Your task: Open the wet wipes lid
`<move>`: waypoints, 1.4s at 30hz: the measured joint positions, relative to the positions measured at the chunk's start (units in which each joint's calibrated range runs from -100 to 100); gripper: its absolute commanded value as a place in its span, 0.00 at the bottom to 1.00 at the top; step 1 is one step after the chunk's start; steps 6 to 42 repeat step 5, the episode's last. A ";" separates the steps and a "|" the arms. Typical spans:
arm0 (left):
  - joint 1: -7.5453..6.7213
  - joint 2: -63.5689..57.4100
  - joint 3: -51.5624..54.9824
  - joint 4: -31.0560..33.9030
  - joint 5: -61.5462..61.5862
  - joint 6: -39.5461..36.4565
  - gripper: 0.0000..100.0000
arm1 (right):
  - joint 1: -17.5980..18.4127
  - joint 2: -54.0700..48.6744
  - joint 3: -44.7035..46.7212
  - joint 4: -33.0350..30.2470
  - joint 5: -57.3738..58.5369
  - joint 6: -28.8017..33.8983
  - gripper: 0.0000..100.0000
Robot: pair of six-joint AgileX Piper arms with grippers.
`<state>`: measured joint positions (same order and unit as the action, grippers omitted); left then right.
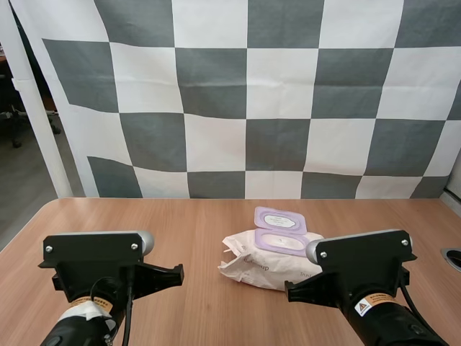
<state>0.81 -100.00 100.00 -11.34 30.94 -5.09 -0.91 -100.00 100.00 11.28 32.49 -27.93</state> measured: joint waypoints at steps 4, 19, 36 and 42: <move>0.00 0.00 0.00 0.00 0.00 0.00 0.00 | 0.00 0.00 0.00 0.00 0.00 0.00 0.00; 0.00 0.00 0.00 0.00 0.00 0.00 0.00 | 0.00 0.00 0.00 0.00 0.00 0.00 0.00; 0.00 0.00 0.00 0.00 0.00 0.00 0.00 | 0.00 0.00 0.00 0.00 0.00 0.00 0.00; 0.00 0.00 0.00 0.00 0.00 0.00 0.00 | 0.00 0.00 0.00 0.00 0.00 0.00 0.00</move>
